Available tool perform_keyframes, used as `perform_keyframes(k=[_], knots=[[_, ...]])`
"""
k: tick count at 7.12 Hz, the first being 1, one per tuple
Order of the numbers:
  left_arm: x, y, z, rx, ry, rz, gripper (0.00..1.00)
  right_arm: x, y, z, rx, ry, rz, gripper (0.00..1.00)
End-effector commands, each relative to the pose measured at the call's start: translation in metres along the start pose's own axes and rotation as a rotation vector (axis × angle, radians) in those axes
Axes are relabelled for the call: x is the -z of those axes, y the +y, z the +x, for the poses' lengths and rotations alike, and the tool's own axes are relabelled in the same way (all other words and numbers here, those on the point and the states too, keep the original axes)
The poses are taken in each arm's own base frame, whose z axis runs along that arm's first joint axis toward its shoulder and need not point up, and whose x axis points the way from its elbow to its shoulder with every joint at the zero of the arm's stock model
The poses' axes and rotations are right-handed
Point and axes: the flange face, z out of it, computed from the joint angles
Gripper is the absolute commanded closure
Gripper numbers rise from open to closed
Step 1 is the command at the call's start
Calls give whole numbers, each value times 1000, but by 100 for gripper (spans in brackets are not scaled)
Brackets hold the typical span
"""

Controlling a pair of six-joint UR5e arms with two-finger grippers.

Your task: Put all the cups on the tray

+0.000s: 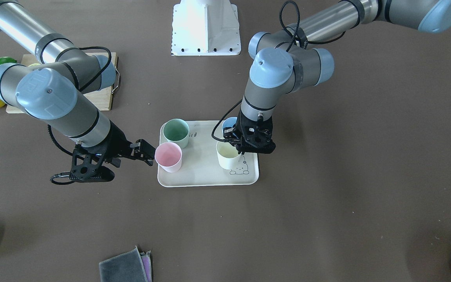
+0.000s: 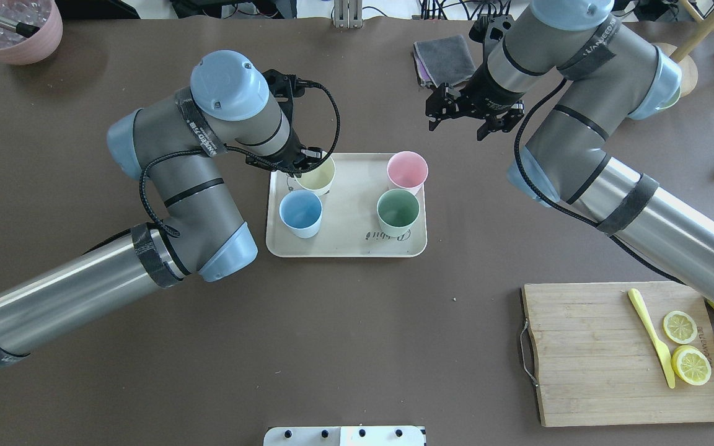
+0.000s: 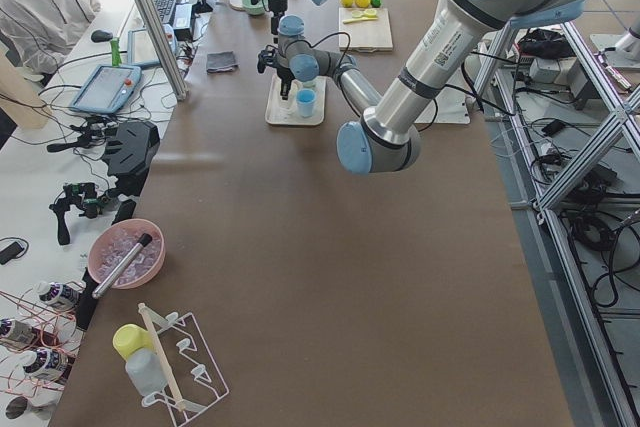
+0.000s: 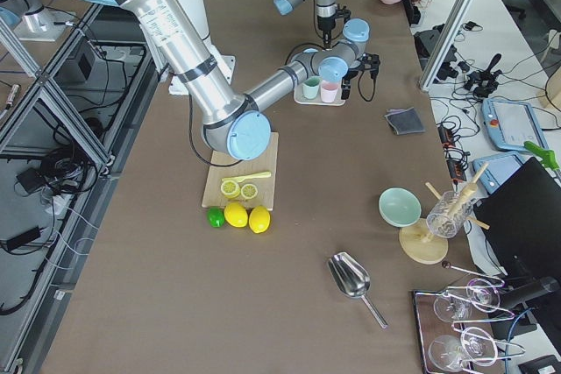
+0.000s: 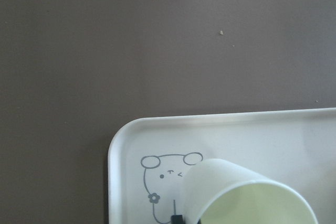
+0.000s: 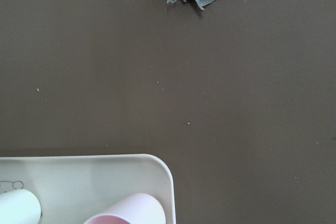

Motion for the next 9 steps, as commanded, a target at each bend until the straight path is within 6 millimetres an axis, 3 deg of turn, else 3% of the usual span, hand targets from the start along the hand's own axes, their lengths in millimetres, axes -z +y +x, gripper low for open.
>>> perform_keyframes(k=[1,2,3,4,5,6,7,9], knots=[[37,-56,-50,-29,-3,30,2,16,-11,31,0,-8,-12,0],[63,-86,-109,-41,11,3,2,23,-20,54,13,1,-9,0],[77,-89,-163,-54,5,-1,2,31,-28,91,23,22,3,0],[90,-84,-219,-78,-26,15,2,50,-39,142,25,35,15,0],[100,-78,-286,-137,-82,9,2,79,-47,200,74,38,27,0],[120,-84,-348,-195,-142,-11,2,96,-42,273,113,69,36,0],[142,-89,-392,-197,-155,-35,2,102,-33,342,187,114,26,0],[168,-71,-482,-195,-138,-69,2,133,-17,459,252,166,27,0]])
